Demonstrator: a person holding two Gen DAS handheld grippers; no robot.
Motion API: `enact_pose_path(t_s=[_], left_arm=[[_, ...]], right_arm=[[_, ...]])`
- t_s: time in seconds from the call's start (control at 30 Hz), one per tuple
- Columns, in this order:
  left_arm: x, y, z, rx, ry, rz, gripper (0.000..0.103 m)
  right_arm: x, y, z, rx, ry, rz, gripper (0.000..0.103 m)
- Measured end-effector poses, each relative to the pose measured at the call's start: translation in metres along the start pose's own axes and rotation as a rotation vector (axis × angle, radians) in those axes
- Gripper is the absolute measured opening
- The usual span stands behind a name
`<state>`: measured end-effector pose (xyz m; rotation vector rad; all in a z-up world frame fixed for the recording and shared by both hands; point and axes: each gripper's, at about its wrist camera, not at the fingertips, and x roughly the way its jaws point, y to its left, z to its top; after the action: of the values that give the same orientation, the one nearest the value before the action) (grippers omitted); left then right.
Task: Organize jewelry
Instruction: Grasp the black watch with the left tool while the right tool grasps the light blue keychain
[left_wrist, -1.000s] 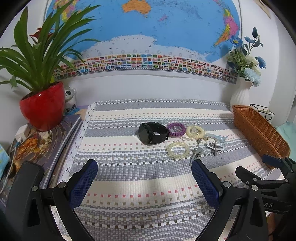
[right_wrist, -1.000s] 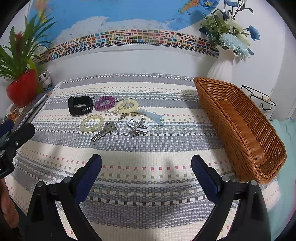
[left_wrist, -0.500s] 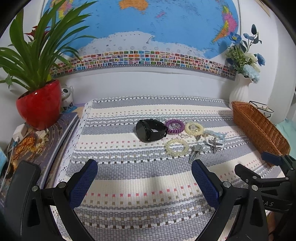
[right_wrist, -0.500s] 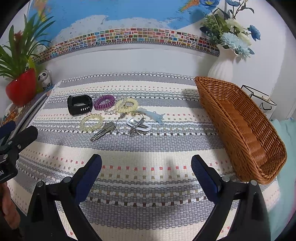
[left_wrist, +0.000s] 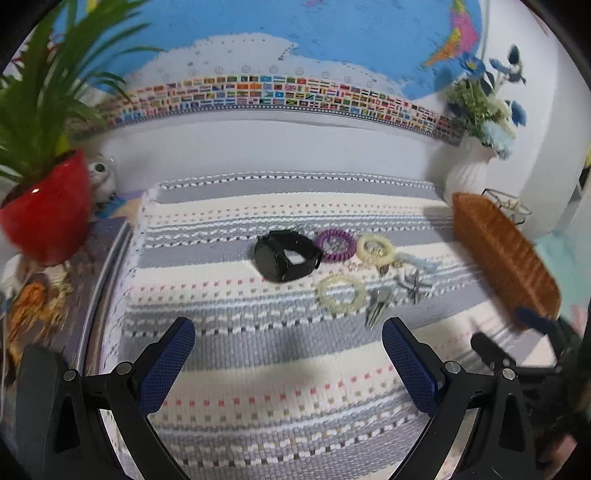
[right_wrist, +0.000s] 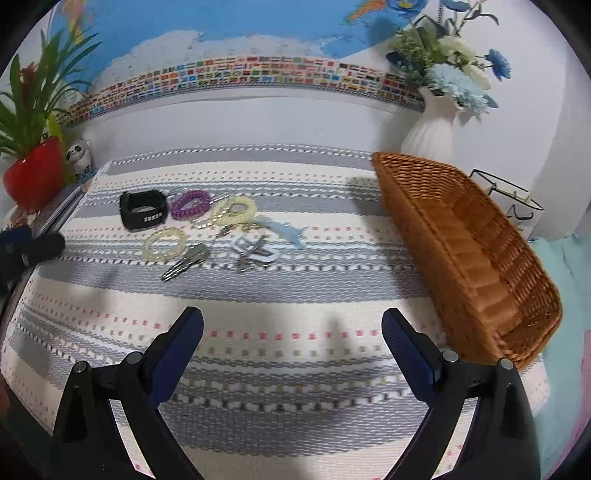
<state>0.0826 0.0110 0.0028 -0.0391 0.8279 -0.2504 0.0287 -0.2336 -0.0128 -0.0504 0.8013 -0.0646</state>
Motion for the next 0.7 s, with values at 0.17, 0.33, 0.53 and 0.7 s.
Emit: enact_pose_path(t_s=[0.17,0.33,0.53,0.7], left_arm=[[0.018,0.019,0.028,-0.076,0.025,0.001,0.101],[0.054,0.031,0.048,-0.127,0.072,0.033,0.082],[0.09,0.041,0.056,-0.154,0.093,0.023,0.081],[0.11,0.045,0.056,-0.16,0.105,0.038,0.081]], right_arm=[[-0.002,-0.019,0.003,0.042,-0.013,0.005,0.098],[-0.003,-0.036,0.005,0.09,-0.033,0.033,0.09],[0.015,-0.038,0.008,0.063,0.011,0.078,0.067],[0.047,-0.035,0.025,0.059,0.071,0.123,0.049]])
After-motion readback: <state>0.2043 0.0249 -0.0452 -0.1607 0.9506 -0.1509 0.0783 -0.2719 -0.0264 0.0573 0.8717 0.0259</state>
